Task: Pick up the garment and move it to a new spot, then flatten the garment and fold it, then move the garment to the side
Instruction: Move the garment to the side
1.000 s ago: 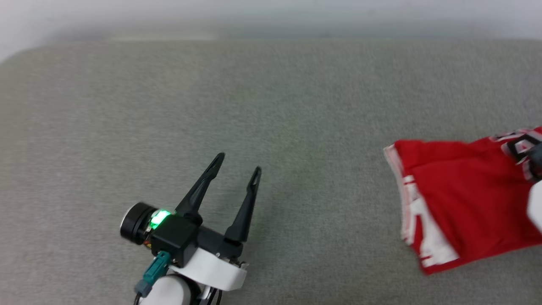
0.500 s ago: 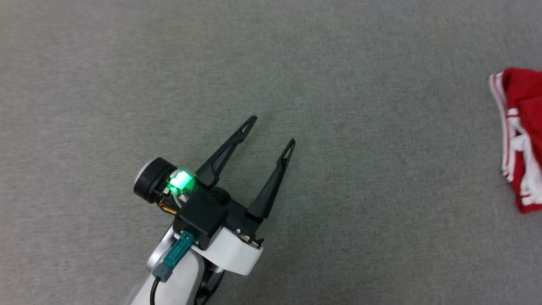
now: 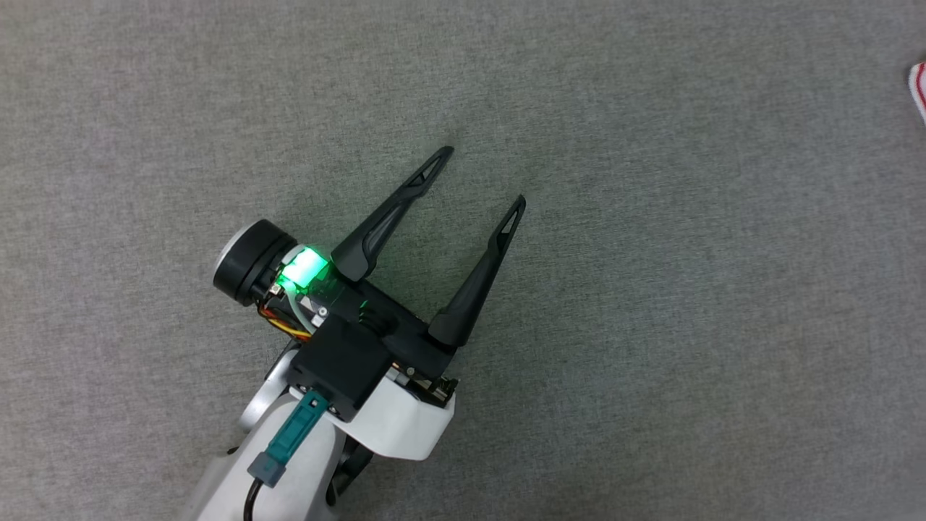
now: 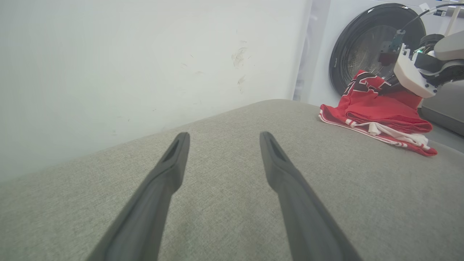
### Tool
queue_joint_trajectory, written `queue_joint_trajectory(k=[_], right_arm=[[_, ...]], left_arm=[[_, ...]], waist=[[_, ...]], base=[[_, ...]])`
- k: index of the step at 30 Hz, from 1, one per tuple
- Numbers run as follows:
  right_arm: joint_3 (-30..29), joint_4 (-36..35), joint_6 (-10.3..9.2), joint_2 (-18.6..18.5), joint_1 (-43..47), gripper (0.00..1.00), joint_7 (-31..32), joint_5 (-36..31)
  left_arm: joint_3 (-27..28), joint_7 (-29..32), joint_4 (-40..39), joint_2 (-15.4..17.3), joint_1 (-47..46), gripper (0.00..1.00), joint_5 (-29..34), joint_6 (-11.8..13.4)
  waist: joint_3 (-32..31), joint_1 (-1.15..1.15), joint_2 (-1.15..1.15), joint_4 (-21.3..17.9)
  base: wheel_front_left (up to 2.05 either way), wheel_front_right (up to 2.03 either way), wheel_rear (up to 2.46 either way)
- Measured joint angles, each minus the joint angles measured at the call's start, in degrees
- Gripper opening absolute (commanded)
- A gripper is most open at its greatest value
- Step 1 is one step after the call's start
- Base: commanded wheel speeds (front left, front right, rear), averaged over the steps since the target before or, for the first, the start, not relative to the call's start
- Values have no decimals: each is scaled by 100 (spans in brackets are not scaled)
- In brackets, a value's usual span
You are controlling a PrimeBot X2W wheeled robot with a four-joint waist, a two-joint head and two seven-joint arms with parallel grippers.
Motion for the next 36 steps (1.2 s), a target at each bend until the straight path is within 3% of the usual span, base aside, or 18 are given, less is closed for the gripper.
queue_joint_trajectory(k=[4,6,13,17,25,36], right_arm=[[-213,257,0,172,-110,0,-22,-249],[-335,354,0,253,-151,99,-23,-376],[-743,235,0,638,-104,100,-23,-956],[-816,-44,0,814,31,100,-82,-902],[-1148,-691,0,1552,699,100,-539,-352],[-1512,-2438,-1,2774,2097,100,-1212,410]], left_arm=[[3,0,-51,-7,-32,100,15,0],[10,0,-47,-16,-34,100,15,0],[211,0,148,-255,121,100,-180,41],[467,0,322,-330,396,100,-279,83],[1137,0,653,-479,1091,100,-443,136],[1778,0,833,-627,1870,100,-493,83]], waist=[[88,0,0,90],[79,0,0,123],[-477,0,0,240],[-882,-1,0,309],[-1823,-2,0,519],[-2901,-2,0,940]], base=[[0,0,0],[0,0,0],[0,0,0],[0,0,0],[0,0,0],[0,0,0]])
